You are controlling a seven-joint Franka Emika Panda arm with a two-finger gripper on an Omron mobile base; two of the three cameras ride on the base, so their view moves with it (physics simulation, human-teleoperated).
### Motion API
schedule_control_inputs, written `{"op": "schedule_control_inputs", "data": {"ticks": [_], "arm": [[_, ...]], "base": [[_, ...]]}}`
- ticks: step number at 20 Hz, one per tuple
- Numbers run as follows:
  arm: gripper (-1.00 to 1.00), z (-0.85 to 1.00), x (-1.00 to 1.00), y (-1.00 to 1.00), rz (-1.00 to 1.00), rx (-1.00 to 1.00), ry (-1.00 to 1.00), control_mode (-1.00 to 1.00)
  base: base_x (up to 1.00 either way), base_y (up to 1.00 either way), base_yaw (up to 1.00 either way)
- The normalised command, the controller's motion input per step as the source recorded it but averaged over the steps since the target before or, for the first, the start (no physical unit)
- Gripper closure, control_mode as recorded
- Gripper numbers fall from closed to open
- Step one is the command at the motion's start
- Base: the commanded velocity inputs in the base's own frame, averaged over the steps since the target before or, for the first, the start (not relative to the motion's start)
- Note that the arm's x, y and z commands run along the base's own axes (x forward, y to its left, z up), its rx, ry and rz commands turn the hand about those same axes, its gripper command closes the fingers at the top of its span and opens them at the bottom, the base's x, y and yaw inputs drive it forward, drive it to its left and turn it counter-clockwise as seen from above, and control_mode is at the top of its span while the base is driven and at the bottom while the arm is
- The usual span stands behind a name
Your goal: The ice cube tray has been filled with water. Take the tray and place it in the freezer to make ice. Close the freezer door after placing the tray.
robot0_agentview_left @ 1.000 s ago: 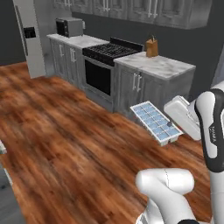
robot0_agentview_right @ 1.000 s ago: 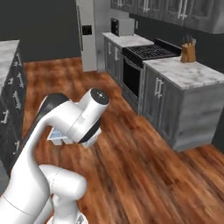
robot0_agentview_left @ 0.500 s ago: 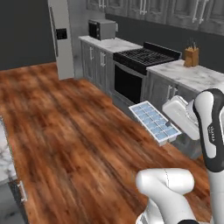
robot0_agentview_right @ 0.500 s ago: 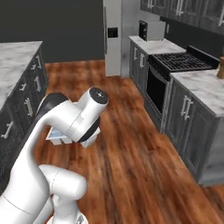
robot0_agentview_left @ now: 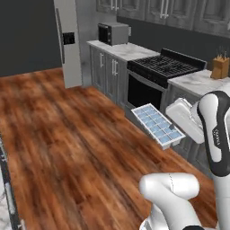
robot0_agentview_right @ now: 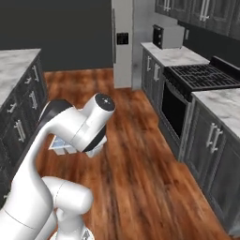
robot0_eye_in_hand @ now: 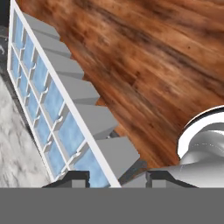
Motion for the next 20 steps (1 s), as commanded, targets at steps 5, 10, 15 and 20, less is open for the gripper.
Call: {"op": "schedule_control_inputs", "data": {"ticks": [5,10,15,20], "arm": [[1.0,0.0,0.0,0.0,0.0,0.0,0.0,1.0],[1.0,0.0,0.0,0.0,0.0,0.0,0.0,1.0],[1.0,0.0,0.0,0.0,0.0,0.0,0.0,1.0],[1.0,0.0,0.0,0.0,0.0,0.0,0.0,1.0]], "base": [[1.0,0.0,-0.01],[1.0,0.02,-0.09],[1.0,0.0,-0.23],[1.0,0.17,-0.31]]}}
